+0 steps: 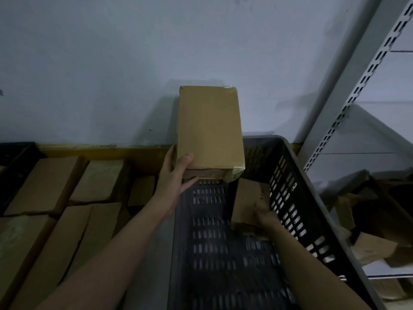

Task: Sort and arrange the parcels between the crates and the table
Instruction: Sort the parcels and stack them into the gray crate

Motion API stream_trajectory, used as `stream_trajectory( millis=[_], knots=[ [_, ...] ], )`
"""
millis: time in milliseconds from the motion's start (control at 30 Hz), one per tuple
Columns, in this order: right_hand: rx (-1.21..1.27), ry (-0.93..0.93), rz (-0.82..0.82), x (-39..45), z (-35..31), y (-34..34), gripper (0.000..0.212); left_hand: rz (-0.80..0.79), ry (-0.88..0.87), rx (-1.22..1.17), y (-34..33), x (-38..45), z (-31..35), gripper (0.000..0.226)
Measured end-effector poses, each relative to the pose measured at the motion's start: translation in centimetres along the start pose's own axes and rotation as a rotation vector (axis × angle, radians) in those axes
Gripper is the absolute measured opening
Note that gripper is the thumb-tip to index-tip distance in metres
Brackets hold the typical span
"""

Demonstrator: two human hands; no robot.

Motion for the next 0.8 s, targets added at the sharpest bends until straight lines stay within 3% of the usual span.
stream_trajectory(
  millis=[67,200,333,600,800],
  knots=[
    [0.056,-0.009,0.01,-0.2,0.5,-0.4,0.069,-0.017,0.01,0.017,0.4,0.4,-0.1,0.085],
    [-0.068,0.086,0.063,-0.6,0.4,-0.3,0.063,-0.051,0.024,0.024,0.8,0.9,-0.2,0.09],
    [-0.125,0.11,0.108,0.2,0.3,0.1,0.065,-0.045,0.024,0.026,0.9,1.0,-0.1,0.087],
    [-0.042,0.069,0.049,-2.0,-0.7,1.5,0.066,0.016,0.046,-0.015,2.3,-0.2,0.2,0.083],
    [0.146,0.142,-0.03,-5.8,-3.4,3.0,0.053,0.113,0.012,-0.082,4.5,-2.6,1.5,0.055]
  ],
)
Point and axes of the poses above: each hand's wrist, its own x-axis towards the middle knuckle, its own y-axis out of the back of the hand, z = x × y, the point moved 6 cm from there along x, towards the middle knuckle, and after that the axes turned 3 degrees about -y, right-handed, at the moved point
